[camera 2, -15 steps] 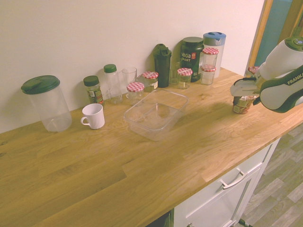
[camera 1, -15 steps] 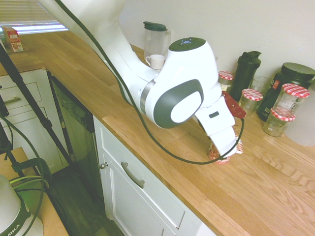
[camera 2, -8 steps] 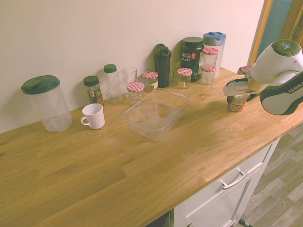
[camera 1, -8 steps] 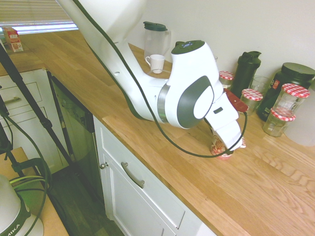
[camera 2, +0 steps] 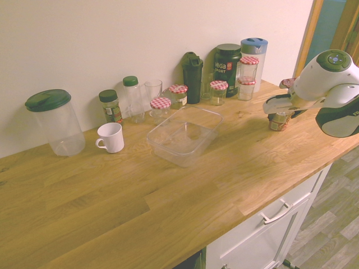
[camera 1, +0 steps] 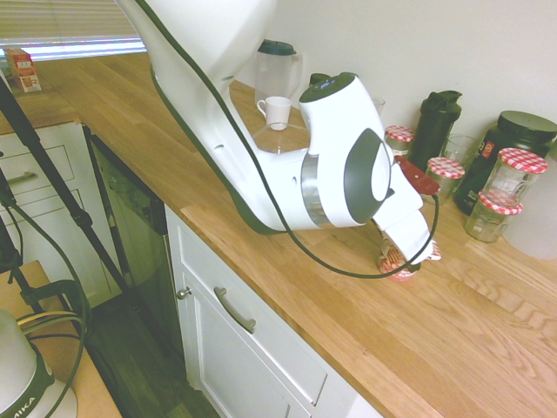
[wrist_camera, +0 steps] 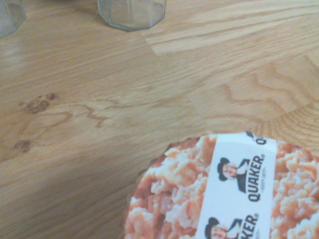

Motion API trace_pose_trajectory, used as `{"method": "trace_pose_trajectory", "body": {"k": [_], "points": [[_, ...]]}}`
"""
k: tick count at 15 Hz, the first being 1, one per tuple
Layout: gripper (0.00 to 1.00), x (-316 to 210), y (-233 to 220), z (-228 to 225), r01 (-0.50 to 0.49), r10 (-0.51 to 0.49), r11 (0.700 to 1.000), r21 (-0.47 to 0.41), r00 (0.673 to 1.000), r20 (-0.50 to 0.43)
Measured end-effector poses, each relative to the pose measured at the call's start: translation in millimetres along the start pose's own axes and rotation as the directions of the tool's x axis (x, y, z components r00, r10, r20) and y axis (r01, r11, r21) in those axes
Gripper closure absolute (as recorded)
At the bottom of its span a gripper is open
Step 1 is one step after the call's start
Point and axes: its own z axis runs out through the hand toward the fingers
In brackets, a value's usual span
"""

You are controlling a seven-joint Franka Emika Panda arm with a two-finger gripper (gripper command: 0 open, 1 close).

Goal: Put the cereal into the container

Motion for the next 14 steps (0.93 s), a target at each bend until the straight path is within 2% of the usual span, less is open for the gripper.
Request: {"method": "trace_pose_trajectory", "body": {"k": [6,9,12,14], "points": [[1.0,0.4,1.0,-1.1,-0.004,0.004,1.0,0.014,1.0,-0.018],[1.0,1.5,-0.6,-10.4,-0.001,0.002,0.999,0.048,1.0,-0.026],[1.0,-2.2,-17.0,-61.9,0.017,-0.009,0.993,0.114,0.997,-0.076],[1.0,-26.1,-37.0,-107.4,0.048,-0.032,0.99,0.136,0.993,-0.117]]}}
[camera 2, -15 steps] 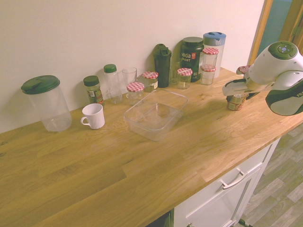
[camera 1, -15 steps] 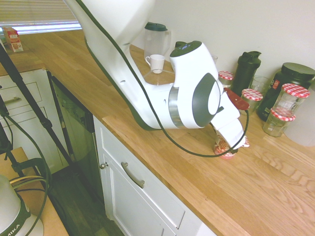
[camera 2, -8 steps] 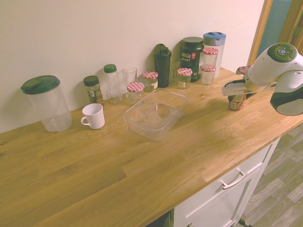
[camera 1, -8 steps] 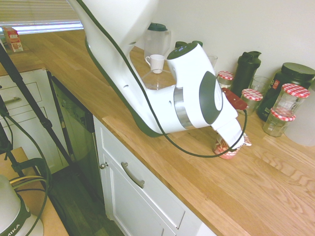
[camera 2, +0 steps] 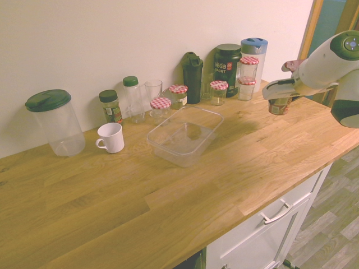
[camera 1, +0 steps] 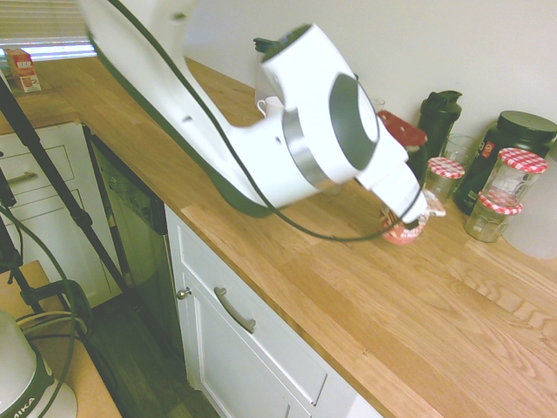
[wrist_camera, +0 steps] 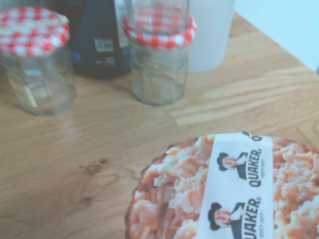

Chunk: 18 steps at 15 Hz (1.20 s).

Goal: Put the cereal into the container

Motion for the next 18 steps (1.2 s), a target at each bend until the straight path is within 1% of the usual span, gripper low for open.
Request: {"method": "trace_pose_trajectory", "body": {"k": [3,5,6,8,13,16,18], "points": [[1.0,-52.5,-57.6,-59.7,0.059,-0.059,0.998,-0.004,0.997,-0.044],[1.0,-86.0,-95.8,-83.1,0.099,-0.099,0.995,-0.012,0.993,-0.068],[1.0,-98.6,-112.1,-87.0,0.112,-0.113,0.994,-0.016,0.991,-0.074],[1.0,-123.6,-141.3,-80.9,0.144,-0.146,0.989,-0.034,0.987,-0.067],[1.0,-187.3,-190.7,-30.1,0.221,-0.222,0.972,-0.084,0.975,-0.004],[1.0,-204.1,-211.4,-4.8,0.238,-0.238,0.967,-0.093,0.971,0.016],[1.0,-203.5,-218.1,10.4,0.246,-0.241,0.964,-0.101,0.969,0.057]]}}
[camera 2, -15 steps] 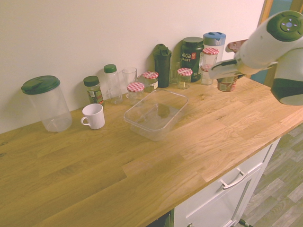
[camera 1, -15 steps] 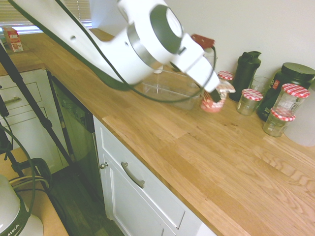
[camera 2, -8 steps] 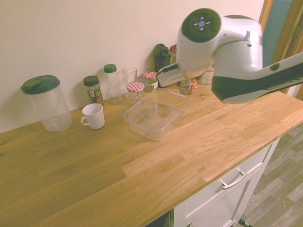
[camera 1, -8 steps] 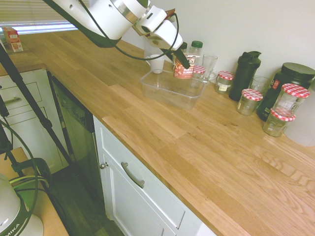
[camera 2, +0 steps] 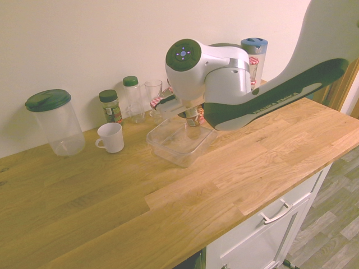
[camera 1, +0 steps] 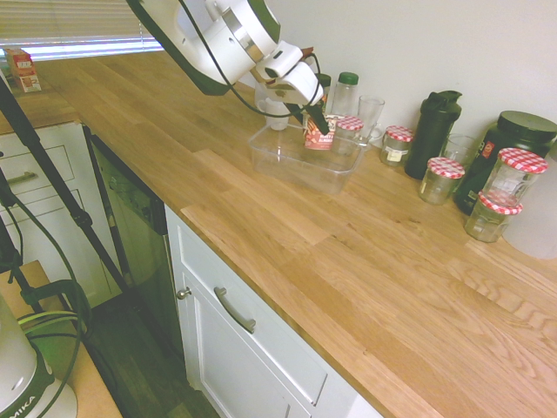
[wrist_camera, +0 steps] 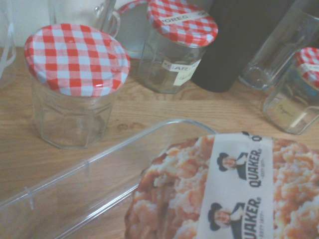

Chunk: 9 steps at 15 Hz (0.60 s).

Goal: Put the cereal into the container

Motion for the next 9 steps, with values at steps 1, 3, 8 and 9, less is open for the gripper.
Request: {"method": "trace_pose_trajectory", "body": {"k": [1,3,8,9], "points": [[1.0,2.9,-2.4,8.7,0.002,-0.002,1.0,-0.001,1.0,0.026],[1.0,4.8,-4.6,25.0,0.01,-0.01,1.0,-0.007,0.998,0.061],[1.0,-0.6,-1.8,45.5,0.027,-0.025,0.999,-0.021,0.993,0.111],[1.0,0.0,0.0,50.0,0.032,-0.028,0.999,-0.027,0.992,0.123]]}}
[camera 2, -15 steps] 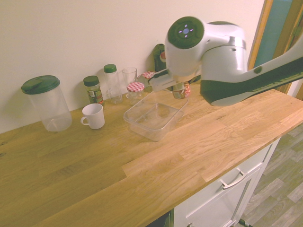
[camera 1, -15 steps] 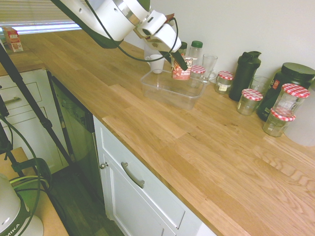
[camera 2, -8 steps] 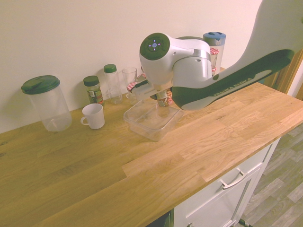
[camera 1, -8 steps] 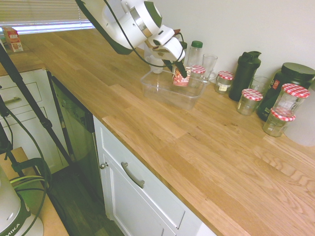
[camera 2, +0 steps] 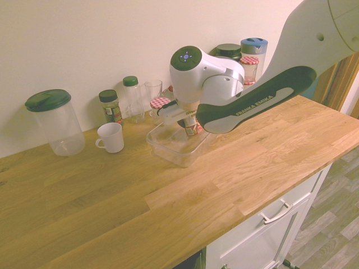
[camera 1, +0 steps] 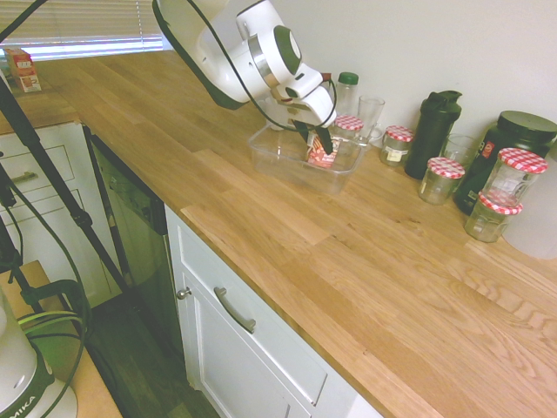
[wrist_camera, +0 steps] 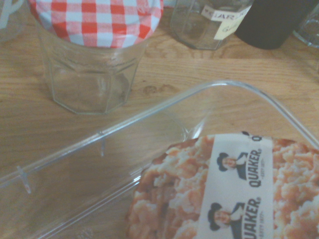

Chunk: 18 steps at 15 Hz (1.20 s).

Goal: Put the cereal into the container

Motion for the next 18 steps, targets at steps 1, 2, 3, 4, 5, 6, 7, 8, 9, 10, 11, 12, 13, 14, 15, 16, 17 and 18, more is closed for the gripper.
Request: {"method": "trace_pose_trajectory", "body": {"k": [1,2,3,4,5,6,7,8,9,10,11,12,13,14,15,16,17,18], "points": [[1.0,2.0,2.4,5.5,0.005,-0.005,1.0,-0.008,1.0,0.01],[1.0,4.5,5.2,11.7,0.009,-0.009,1.0,-0.014,1.0,0.014],[1.0,7.3,6.5,16.2,0.011,-0.011,1.0,-0.008,1.0,0.017],[1.0,9.2,7.0,17.6,0.019,-0.019,1.0,-0.006,1.0,0.019],[0.0,9.9,7.2,18.1,0.029,-0.029,1.0,-0.005,0.999,0.022],[0.0,10.3,7.4,18.6,0.035,-0.035,0.999,-0.006,0.999,0.027],[0.0,10.4,7.6,18.9,0.042,-0.041,0.999,-0.006,0.999,0.031],[0.0,9.8,7.5,18.8,0.045,-0.045,0.999,-0.007,0.998,0.032],[0.0,8.8,7.4,18.8,0.046,-0.046,0.999,-0.008,0.998,0.033],[0.0,7.0,7.2,18.6,0.046,-0.046,0.999,-0.009,0.998,0.038],[0.0,4.9,6.8,17.9,0.045,-0.044,0.999,-0.009,0.998,0.044],[0.0,3.4,6.3,16.3,0.039,-0.039,0.999,-0.009,0.998,0.054],[0.0,1.0,6.0,14.8,0.031,-0.03,0.999,-0.015,0.997,0.071],[0.0,-4.6,6.8,14.6,0.025,-0.022,0.999,-0.028,0.995,0.099],[0.0,-11.1,8.1,13.7,0.022,-0.017,0.999,-0.037,0.991,0.131],[0.0,-17.4,8.9,11.9,0.023,-0.016,0.999,-0.046,0.987,0.161],[0.0,-21.1,9.3,8.3,0.026,-0.016,0.998,-0.049,0.982,0.186],[0.0,-22.2,10.8,4.5,0.028,-0.016,0.998,-0.051,0.978,0.206]]}}
